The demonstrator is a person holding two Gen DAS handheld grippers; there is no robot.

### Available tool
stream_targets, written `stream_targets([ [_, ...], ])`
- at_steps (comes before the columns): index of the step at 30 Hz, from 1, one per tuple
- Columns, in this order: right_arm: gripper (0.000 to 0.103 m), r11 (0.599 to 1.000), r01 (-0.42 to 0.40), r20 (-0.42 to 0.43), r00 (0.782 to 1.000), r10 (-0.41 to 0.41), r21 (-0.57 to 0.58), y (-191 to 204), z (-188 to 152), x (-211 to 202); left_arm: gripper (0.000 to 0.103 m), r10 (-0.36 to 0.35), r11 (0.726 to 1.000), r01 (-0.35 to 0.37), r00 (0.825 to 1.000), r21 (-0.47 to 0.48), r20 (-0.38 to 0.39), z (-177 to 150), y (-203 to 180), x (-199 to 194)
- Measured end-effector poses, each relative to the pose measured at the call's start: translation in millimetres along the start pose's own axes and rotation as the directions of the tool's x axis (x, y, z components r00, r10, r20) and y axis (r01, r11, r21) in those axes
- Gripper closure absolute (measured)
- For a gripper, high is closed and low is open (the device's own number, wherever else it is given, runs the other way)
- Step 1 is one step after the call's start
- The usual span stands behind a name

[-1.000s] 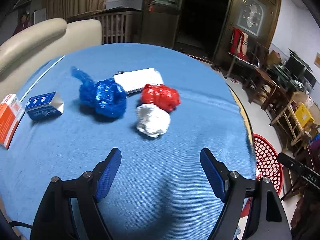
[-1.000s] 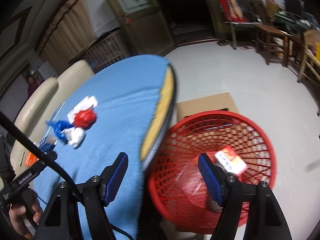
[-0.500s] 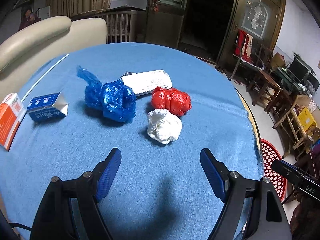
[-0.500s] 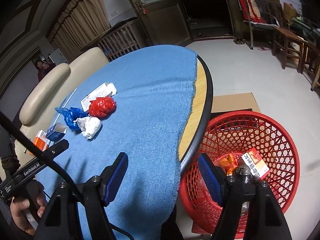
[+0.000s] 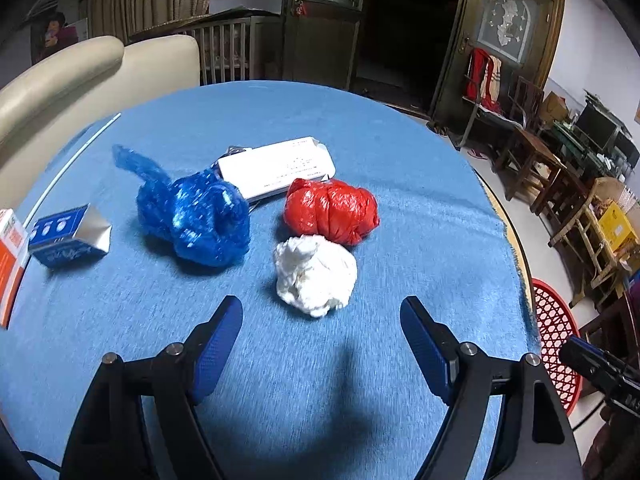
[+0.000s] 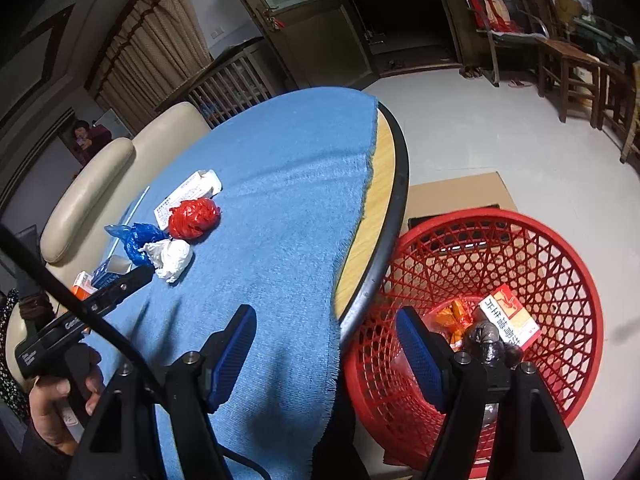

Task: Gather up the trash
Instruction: 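Grasp the white tissue ball with the left gripper while the right returns to the table, then grasp the red plastic bag with the right gripper while the left holds the tissue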

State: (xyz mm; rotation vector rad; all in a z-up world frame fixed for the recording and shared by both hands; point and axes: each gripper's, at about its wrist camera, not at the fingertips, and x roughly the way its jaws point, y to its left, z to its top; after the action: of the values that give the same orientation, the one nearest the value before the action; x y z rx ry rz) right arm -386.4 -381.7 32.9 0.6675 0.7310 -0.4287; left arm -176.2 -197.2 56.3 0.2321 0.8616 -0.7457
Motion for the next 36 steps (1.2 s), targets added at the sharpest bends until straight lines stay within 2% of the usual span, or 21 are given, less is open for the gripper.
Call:
stream_targets([
  [12, 0.027, 1.0, 0.002, 0.009, 1.0, -0.002, 0.014, -6.5, -1.2, -5.9, 0.022, 0.073, 0.997, -0.072, 0.995, 0.013, -0.061, 20.1, -7.9, 58.5],
  [13, 0.027, 1.0, 0.006, 0.009, 1.0, -0.006, 0.017, -7.3, -1.8, -6.7, 0.026, 0.069, 0.998, -0.069, 0.995, 0.014, -0.069, 19.6, -7.4, 61.2],
  [14, 0.027, 1.0, 0.008, 0.008, 1.0, -0.008, 0.017, -7.6, -1.9, -6.9, 0.06, 0.049, 0.999, -0.048, 0.996, 0.018, -0.073, 18.7, -6.7, 63.1],
  [18, 0.027, 1.0, 0.016, 0.004, 1.0, -0.016, 0.011, -4.8, -2.8, -7.3, 0.063, 0.024, 1.0, -0.024, 0.997, 0.007, -0.067, 13.5, -2.0, 54.7],
  [23, 0.027, 0.999, 0.007, 0.001, 1.0, -0.007, -0.032, 14.1, 3.3, -2.1, 0.063, 0.039, 0.999, -0.04, 0.999, -0.005, -0.034, -6.3, 8.1, 26.8],
  [30, 0.027, 0.986, -0.047, 0.002, 0.999, 0.048, -0.159, 70.8, 28.9, 23.2, 0.063, 0.117, 0.992, -0.117, 0.993, -0.049, -0.007, -37.3, 46.3, -9.5],
  [36, 0.027, 0.967, -0.131, -0.018, 0.991, 0.131, -0.217, 135.2, 68.3, 75.3, 0.063, 0.159, 0.983, -0.158, 0.987, -0.096, 0.005, -47.8, 75.6, -22.8],
])
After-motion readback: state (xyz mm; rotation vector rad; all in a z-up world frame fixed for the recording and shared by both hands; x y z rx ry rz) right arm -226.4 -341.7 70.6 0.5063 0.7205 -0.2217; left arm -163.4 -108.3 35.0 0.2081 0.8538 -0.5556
